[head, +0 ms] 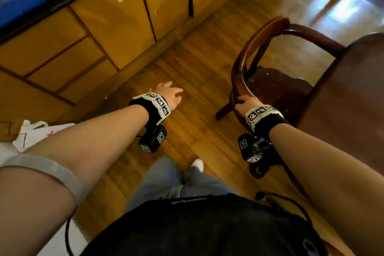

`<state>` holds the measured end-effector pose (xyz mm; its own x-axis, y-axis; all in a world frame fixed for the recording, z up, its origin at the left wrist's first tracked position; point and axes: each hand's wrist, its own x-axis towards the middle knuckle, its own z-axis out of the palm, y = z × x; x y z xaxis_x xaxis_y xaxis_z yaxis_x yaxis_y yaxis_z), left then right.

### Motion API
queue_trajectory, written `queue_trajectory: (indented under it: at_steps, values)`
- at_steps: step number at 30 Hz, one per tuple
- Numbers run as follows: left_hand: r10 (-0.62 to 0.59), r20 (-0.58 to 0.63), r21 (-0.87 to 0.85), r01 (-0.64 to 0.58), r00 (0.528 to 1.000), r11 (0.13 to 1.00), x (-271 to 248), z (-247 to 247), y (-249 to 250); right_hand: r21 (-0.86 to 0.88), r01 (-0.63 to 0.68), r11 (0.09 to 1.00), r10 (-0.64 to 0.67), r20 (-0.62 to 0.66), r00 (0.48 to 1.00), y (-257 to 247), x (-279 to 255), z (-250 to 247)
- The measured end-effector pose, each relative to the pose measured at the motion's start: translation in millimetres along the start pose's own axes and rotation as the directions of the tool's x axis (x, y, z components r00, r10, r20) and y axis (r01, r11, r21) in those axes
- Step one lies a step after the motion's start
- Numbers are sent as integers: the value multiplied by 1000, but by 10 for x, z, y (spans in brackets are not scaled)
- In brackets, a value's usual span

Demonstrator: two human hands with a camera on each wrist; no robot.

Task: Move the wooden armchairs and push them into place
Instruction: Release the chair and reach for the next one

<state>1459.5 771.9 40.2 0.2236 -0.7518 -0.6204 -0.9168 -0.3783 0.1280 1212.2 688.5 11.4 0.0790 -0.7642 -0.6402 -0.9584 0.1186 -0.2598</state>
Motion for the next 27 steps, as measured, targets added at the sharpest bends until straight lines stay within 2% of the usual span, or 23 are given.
queue_trajectory:
  at_steps: [6, 10, 12, 14, 19, 22, 27]
  values:
    - [53, 18, 31, -53, 998, 998, 957, -681, 123, 59, -104, 993, 108, -69, 992, -398, 748, -473]
    - [144, 8, 96, -144, 990, 985, 1888, -1338, 281, 203, -239, 949, 271, -147, 951, -650, 1406, -791]
    - [200, 0, 138, -198, 980, 971, 2250, -1625, 367, 242, -291, 926, 329, -135, 935, -705, 1634, -927]
    - [271, 46, 179, -275, 962, 945, 2617, -1919, 496, 283, -346, 895, 386, -99, 917, -745, 1801, -1078]
    - [437, 159, 337, -465, 885, 819, 3355, -2522, 990, 458, -422, 782, 491, -36, 871, -739, 2040, -1336]
    - [500, 244, 403, -556, 831, 727, 3697, -2699, 1457, 555, -482, 678, 584, -7, 812, -640, 2140, -1383]
    - [607, 371, 486, -704, 702, 517, 4186, -2797, 2426, 678, -569, 465, 708, 102, 699, -355, 2422, -1379]
